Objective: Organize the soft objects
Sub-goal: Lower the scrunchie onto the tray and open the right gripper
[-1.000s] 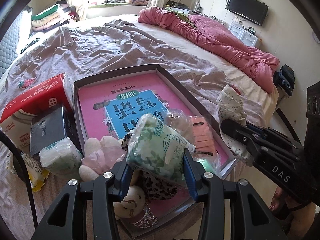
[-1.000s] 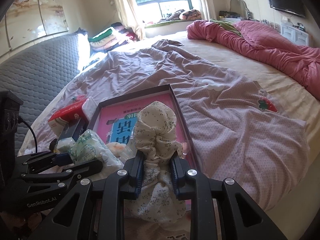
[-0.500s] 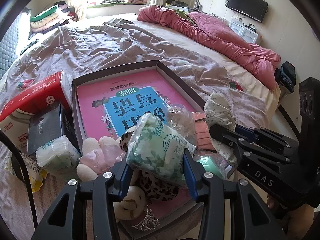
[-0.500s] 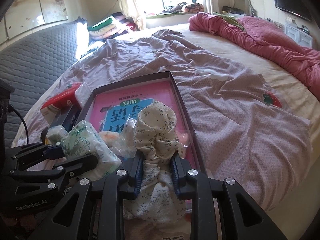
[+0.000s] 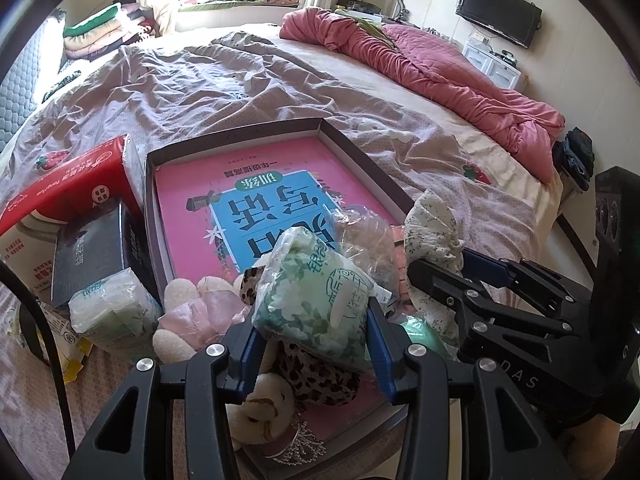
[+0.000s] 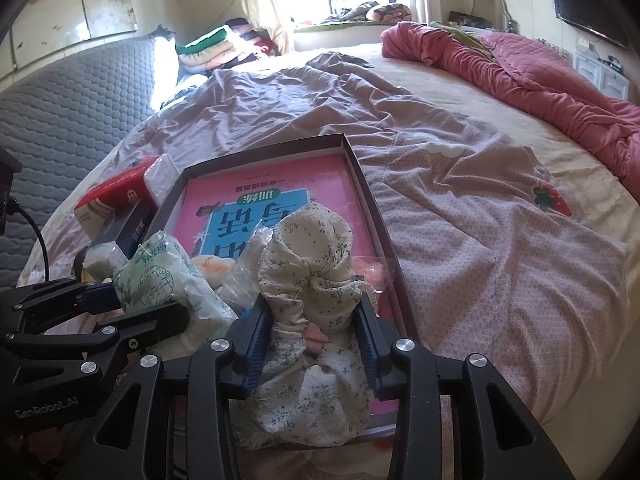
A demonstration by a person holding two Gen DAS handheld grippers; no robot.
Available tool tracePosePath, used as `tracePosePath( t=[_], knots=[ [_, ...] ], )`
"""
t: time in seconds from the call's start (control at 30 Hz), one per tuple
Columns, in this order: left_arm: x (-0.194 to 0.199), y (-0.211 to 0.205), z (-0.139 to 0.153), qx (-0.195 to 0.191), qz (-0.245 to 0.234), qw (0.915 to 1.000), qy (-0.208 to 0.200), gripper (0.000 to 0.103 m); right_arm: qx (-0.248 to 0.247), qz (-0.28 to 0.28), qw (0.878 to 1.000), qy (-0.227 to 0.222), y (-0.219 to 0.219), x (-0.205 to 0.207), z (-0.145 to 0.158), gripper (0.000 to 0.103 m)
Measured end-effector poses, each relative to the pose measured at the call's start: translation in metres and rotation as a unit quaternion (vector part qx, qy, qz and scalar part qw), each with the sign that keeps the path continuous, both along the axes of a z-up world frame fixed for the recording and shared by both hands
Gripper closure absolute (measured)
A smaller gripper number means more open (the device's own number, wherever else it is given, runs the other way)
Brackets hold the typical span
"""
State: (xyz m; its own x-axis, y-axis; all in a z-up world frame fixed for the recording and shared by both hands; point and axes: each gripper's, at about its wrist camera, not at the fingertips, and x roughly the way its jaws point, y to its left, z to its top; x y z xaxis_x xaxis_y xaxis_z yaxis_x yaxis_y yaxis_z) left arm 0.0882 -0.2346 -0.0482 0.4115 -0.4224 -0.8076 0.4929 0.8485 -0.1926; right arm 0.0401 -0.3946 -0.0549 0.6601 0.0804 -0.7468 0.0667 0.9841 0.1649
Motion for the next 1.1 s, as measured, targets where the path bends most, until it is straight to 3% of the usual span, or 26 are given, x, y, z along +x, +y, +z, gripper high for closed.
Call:
tracePosePath(
  t=[0.57, 1.1],
  knots=[
    [0.002, 0.003, 0.001, -0.007, 0.003, 0.9999, 0.008, 0.055, 0.019, -0.018, 0.999, -0.04, -0.008, -0.012, 0.02, 0.041],
    [-0.006, 0.001, 0.01, -0.017, -0.01, 0.9998, 0.002, 0.05, 0.042, -0.053, 0.995, -0.068, -0.025, -0.025, 0.034, 0.037]
  ],
)
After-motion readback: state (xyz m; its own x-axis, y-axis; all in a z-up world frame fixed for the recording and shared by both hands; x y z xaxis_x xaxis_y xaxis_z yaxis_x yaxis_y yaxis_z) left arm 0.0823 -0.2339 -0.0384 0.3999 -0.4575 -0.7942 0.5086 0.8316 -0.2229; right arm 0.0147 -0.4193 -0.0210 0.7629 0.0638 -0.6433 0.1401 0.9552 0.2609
